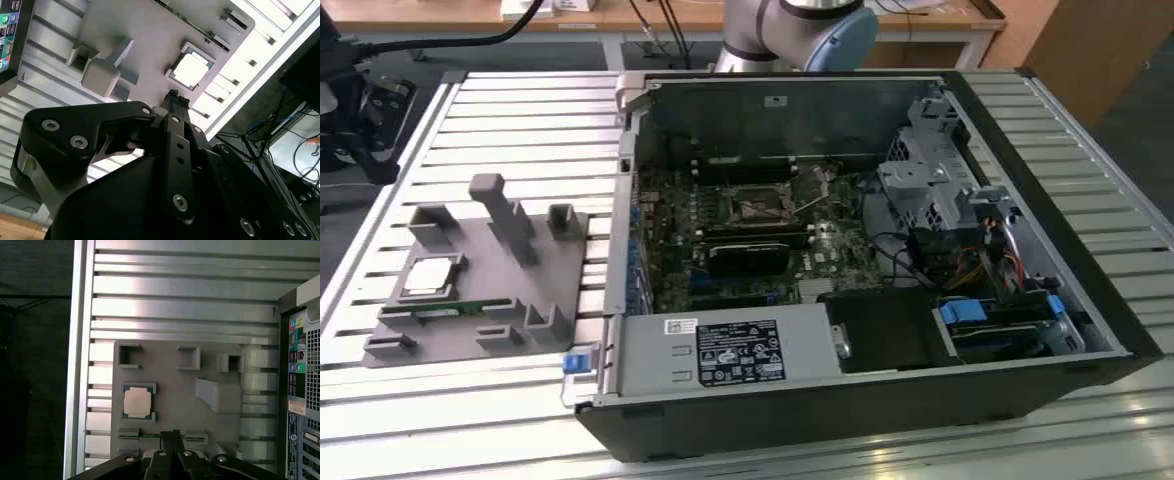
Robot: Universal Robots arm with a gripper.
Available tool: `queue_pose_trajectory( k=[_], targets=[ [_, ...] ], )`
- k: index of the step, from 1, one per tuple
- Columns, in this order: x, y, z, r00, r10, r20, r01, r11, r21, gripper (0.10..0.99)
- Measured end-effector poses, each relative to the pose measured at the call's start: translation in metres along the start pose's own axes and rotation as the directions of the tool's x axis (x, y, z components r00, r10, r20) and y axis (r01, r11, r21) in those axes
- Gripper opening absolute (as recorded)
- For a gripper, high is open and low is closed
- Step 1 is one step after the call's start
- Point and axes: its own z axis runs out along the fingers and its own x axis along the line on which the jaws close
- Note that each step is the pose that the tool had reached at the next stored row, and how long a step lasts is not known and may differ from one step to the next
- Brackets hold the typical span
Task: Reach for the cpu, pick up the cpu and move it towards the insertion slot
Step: 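Pick up the cpu and move it towards the insertion slot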
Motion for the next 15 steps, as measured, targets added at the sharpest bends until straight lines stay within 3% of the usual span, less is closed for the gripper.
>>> queue_pose_trajectory(
  k=[15],
  targets=[
    [0.0031, 0.0000, 0.0002, 1.0000, 0.000, 0.0000, 0.000, 1.0000, 0.000, 0.106]
  ],
)
